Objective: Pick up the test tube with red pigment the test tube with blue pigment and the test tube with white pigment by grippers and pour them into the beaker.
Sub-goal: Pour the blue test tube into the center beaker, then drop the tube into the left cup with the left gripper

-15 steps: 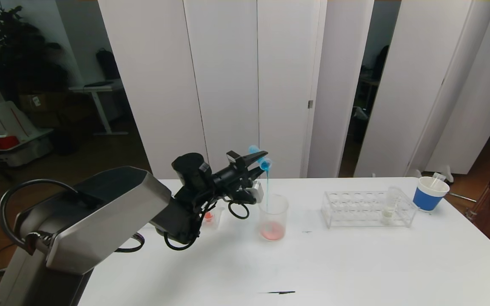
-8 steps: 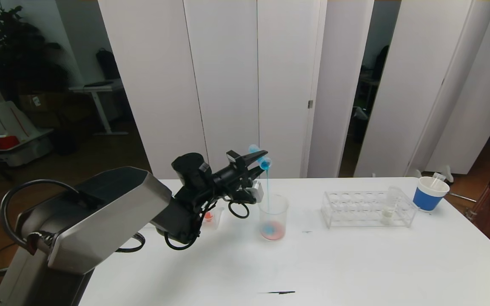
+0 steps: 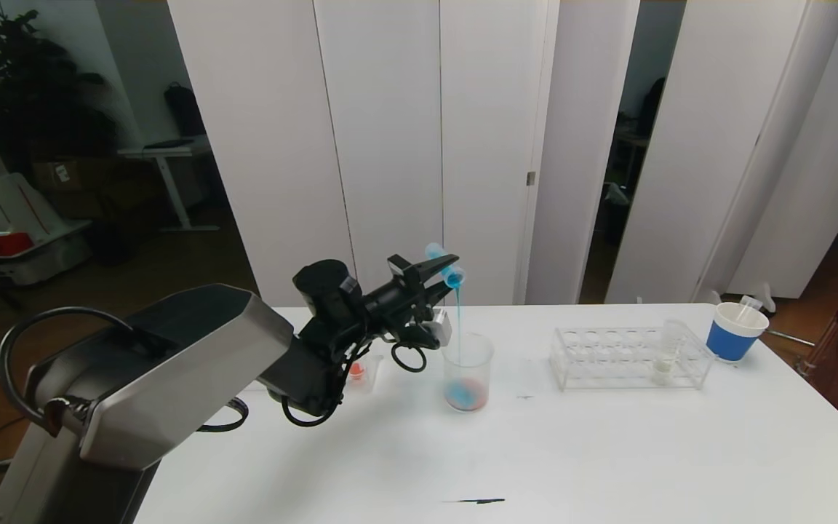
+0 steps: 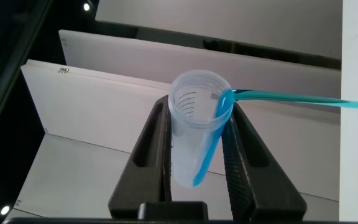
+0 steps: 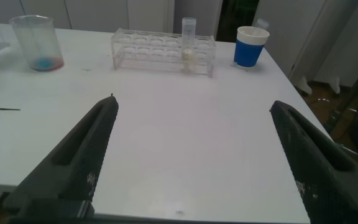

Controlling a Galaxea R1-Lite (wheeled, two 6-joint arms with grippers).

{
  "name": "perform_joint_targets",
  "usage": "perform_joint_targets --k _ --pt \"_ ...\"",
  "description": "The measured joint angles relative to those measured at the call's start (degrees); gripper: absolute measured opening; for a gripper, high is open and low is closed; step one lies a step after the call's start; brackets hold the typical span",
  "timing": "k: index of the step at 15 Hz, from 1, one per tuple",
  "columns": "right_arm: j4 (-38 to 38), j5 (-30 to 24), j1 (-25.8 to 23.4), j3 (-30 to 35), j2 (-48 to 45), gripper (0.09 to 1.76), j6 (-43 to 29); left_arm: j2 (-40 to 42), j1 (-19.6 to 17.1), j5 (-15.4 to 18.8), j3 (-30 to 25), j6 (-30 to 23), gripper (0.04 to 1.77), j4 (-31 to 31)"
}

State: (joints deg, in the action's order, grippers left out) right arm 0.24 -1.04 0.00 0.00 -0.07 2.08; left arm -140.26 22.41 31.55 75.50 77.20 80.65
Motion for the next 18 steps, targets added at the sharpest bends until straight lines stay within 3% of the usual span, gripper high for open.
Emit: perform_joint_targets --k 18 --pt "0.0 0.0 0.0 0.0 0.0 1.75 -0.02 0.96 0.35 0.06 -0.17 3.36 0.57 0.88"
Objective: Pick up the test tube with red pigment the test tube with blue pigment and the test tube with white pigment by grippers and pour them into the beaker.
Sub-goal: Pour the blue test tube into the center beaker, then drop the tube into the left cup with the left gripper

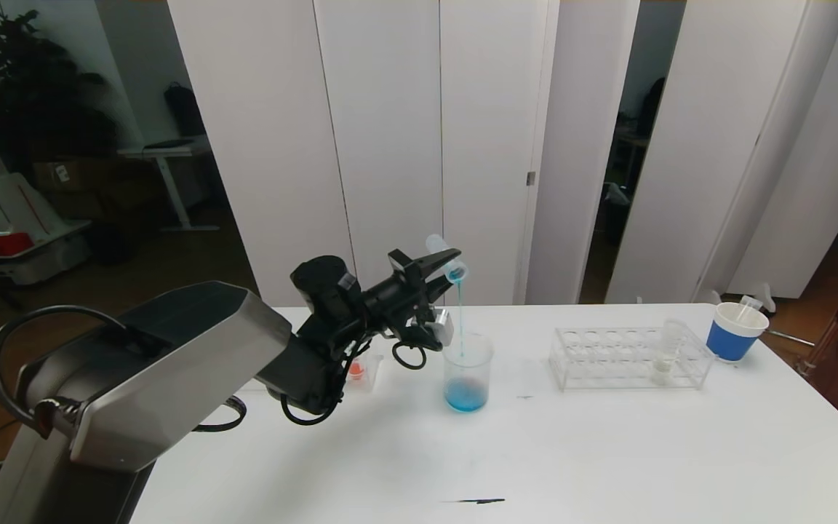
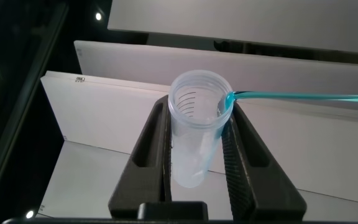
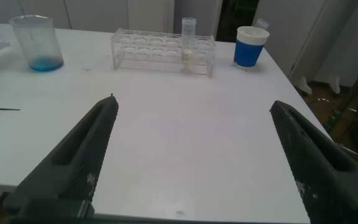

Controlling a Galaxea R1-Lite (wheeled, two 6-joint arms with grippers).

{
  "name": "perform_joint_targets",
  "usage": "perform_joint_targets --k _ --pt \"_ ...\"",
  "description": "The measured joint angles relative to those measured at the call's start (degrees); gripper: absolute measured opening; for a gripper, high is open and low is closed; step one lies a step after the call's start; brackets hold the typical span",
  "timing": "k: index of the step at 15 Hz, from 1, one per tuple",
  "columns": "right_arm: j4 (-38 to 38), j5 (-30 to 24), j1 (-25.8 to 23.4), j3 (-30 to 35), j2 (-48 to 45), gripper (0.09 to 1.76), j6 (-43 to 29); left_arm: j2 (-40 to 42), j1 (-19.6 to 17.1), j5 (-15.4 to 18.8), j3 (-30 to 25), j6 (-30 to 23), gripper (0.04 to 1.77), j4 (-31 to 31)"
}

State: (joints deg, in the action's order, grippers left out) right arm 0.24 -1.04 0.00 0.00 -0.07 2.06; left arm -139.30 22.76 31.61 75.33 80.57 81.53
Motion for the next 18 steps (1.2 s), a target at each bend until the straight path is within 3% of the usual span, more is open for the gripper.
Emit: perform_joint_targets --k 18 --pt "0.0 0.02 0.0 0.0 0.0 1.75 0.02 0.02 -0.07 -0.06 -0.28 0.05 0.57 0.06"
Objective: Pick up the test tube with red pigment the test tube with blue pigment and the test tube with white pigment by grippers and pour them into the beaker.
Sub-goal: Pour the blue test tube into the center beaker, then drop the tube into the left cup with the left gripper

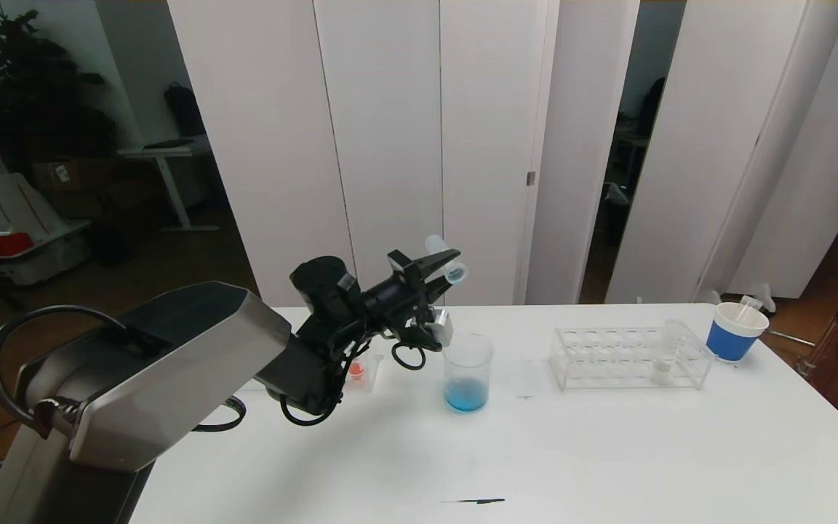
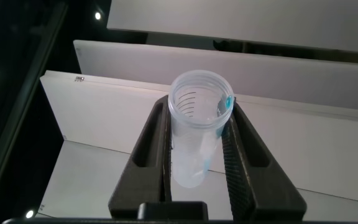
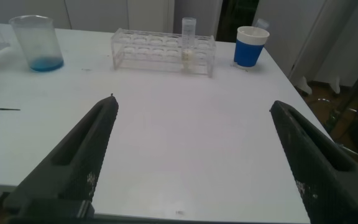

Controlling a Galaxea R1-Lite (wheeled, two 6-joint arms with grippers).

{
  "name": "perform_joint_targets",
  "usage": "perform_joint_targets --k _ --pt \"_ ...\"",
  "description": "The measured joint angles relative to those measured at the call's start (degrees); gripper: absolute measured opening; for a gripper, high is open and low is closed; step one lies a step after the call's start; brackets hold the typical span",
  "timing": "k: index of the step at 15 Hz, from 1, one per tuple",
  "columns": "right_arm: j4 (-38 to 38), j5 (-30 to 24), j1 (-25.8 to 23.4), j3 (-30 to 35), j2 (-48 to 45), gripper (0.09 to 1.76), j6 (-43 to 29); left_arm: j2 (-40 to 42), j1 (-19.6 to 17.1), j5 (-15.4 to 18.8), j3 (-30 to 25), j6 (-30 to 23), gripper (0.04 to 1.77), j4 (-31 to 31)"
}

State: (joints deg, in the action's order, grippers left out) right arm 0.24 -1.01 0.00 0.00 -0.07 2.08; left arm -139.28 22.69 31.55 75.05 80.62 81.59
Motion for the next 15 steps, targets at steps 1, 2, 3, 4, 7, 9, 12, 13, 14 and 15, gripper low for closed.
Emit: perform_joint_targets --k 1,2,3,4,7,9,12,13,14,15 --pt "0.02 0.0 0.0 0.0 0.0 1.75 0.0 0.02 -0.01 0.01 -0.05 -0.13 0.57 0.0" --pt "0.0 0.0 0.0 0.0 0.0 1.75 -0.02 0.09 -0.06 0.01 -0.1 -0.44 0.57 0.02" --pt "0.0 0.0 0.0 0.0 0.0 1.75 0.0 0.22 -0.12 0.0 -0.21 -0.6 0.57 0.0" --pt "0.02 -0.02 0.0 0.0 0.0 1.75 0.0 0.41 -0.17 -0.07 -0.21 -0.99 0.57 -0.01" --pt "0.02 -0.02 0.0 0.0 0.0 1.75 0.0 1.02 0.18 -0.13 -0.29 -2.36 0.57 -0.61" --pt "0.02 -0.02 0.0 0.0 0.0 1.75 0.0 1.43 0.24 -1.76 -0.33 -3.36 0.57 -0.87" --pt "0.0 -0.02 0.0 0.0 0.0 1.75 0.0 2.43 0.44 -11.24 -0.33 -3.61 0.57 -1.5" --pt "0.0 -0.02 0.0 0.0 0.0 1.75 -0.02 2.95 0.62 -15.54 -0.27 -3.94 0.57 -2.24" --pt "0.0 -0.02 0.0 0.0 0.0 1.75 -0.02 3.72 0.85 -20.58 -0.22 -5.27 0.57 -3.64" --pt "0.0 -0.02 0.0 0.0 0.0 1.75 0.0 4.5 1.06 -25.02 -0.27 -7.66 0.57 -4.83"
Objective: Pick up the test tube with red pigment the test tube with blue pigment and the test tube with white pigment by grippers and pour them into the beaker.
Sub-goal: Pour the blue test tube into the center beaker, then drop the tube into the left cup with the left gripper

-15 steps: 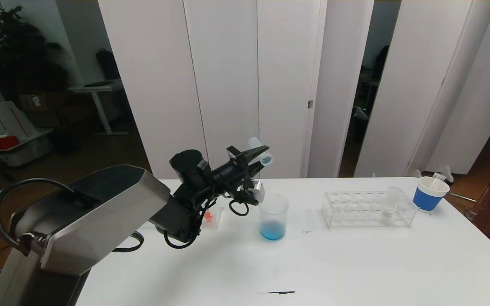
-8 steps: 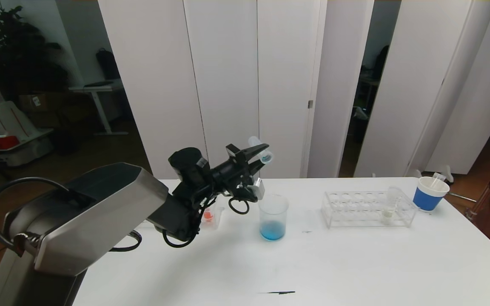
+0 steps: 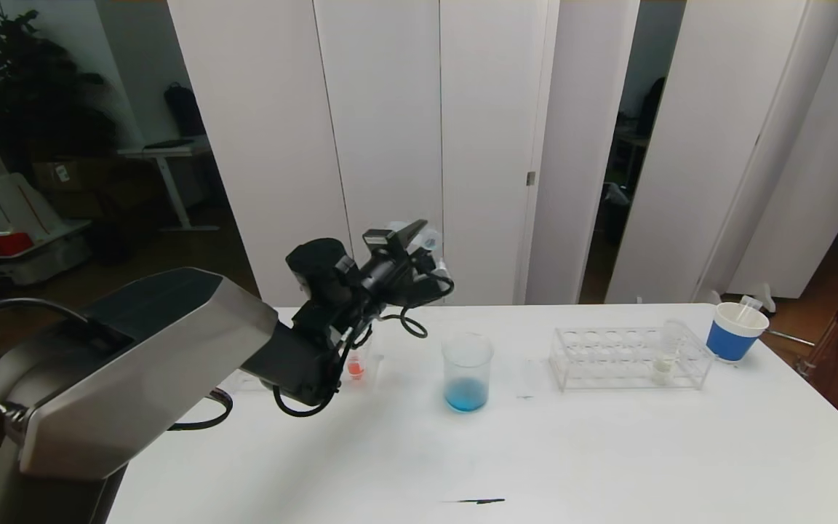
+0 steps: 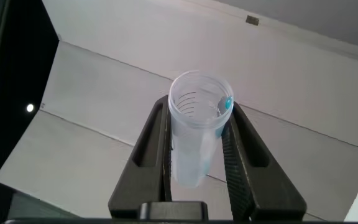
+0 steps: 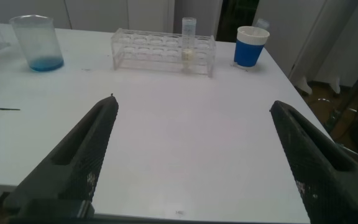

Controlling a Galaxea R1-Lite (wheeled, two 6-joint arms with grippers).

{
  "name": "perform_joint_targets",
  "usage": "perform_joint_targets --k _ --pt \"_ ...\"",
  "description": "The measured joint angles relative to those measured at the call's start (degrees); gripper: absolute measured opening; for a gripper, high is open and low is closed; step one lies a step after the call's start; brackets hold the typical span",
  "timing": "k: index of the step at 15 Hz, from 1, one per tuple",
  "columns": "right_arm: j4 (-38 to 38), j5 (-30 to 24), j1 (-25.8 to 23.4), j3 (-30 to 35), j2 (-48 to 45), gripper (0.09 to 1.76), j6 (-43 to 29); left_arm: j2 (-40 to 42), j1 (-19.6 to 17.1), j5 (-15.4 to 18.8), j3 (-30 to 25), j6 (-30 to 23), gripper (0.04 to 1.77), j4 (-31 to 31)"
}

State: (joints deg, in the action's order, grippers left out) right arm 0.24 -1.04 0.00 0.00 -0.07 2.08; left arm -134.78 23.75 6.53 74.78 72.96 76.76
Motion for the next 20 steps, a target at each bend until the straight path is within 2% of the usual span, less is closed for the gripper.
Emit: perform_joint_targets --k 2,4,5,8,9,11,14,17,20 --pt "0.02 0.0 0.0 0.0 0.0 1.75 0.0 2.12 0.63 -9.81 -0.2 -7.5 0.57 -4.0" --pt "0.02 0.02 0.0 0.0 0.0 1.75 -0.02 4.62 1.44 -17.73 -0.2 -14.23 0.57 -9.11" --pt "0.02 0.0 0.0 0.0 0.0 1.75 -0.02 6.19 1.83 -20.75 -0.2 -17.75 0.57 -12.02" --pt "0.0 0.02 0.0 0.0 0.0 1.75 0.0 11.3 2.79 -26.6 -0.28 -28.92 0.57 -21.31" --pt "0.0 0.0 0.0 0.0 0.0 1.75 -0.02 13.75 3.25 -29.68 -0.35 -34.62 0.57 -26.77" --pt "0.0 0.0 0.0 0.0 0.0 1.75 0.0 17.91 3.89 -33.66 -0.37 -44.52 0.57 -35.47" --pt "0.0 0.02 0.0 0.0 0.0 1.75 0.0 24.06 3.34 -35.3 -0.28 -58.22 0.57 -46.45" --pt "0.0 0.02 0.0 0.0 0.0 1.75 0.0 29.21 0.39 -35.28 -0.63 -69.17 0.57 -58.36" --pt "0.02 0.02 0.0 0.0 0.0 1.75 0.0 31.87 -4.32 -35.06 -1.57 -73.14 0.57 -60.06"
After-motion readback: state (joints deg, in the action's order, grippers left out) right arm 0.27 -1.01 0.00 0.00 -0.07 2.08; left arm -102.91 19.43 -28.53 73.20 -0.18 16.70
